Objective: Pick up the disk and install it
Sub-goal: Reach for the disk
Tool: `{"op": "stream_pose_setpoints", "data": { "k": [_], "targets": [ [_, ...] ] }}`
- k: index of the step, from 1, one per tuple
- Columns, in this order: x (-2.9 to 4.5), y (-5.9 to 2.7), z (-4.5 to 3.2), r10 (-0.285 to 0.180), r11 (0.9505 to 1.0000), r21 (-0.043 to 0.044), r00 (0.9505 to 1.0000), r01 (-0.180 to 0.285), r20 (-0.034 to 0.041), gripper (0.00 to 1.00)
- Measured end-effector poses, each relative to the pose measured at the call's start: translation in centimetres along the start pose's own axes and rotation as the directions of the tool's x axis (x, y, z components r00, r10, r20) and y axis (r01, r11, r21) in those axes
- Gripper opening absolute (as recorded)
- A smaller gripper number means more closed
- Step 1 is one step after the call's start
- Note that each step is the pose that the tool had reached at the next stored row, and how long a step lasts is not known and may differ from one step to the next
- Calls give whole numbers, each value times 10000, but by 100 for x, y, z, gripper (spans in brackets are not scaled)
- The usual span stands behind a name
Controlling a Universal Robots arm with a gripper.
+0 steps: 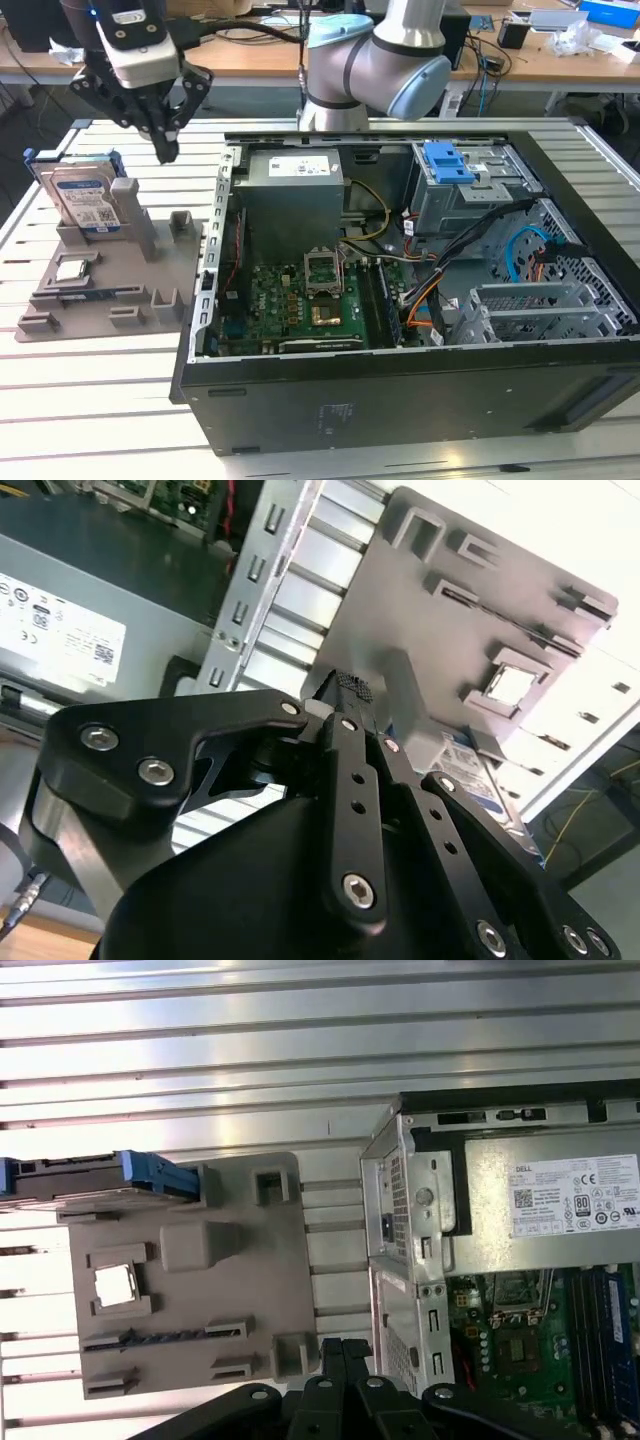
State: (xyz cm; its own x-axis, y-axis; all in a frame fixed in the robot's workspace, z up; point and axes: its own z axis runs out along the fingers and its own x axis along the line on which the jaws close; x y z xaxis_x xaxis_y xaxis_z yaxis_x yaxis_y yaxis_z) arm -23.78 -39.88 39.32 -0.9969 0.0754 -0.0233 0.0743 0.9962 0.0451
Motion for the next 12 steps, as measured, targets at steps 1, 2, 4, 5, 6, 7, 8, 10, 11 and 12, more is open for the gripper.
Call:
{"op": "stream_pose_setpoints", "data": {
  "k": [1,2,4,5,6,7,8,10,11,12],
  "targets": [
    [38,-3,-1,-1,10000,0,10000,1,0,10],
    [77,-6,-2,-2,10000,1,10000,2,0,10],
    [187,-14,-5,0,10000,1,10000,0,-1,10],
    [270,-20,-8,-1,10000,1,10000,1,0,10],
    [326,-25,-9,-2,10000,0,10000,2,0,10],
    [405,-30,-11,0,10000,1,10000,0,-1,10],
    [576,-43,-16,-3,10000,1,10000,3,-1,10],
    [690,-52,-19,-1,10000,1,10000,1,0,10],
    [719,-54,-19,-1,10000,0,10000,1,-1,10],
    [749,-56,-20,-2,10000,1,10000,2,-1,10]
  ]
}}
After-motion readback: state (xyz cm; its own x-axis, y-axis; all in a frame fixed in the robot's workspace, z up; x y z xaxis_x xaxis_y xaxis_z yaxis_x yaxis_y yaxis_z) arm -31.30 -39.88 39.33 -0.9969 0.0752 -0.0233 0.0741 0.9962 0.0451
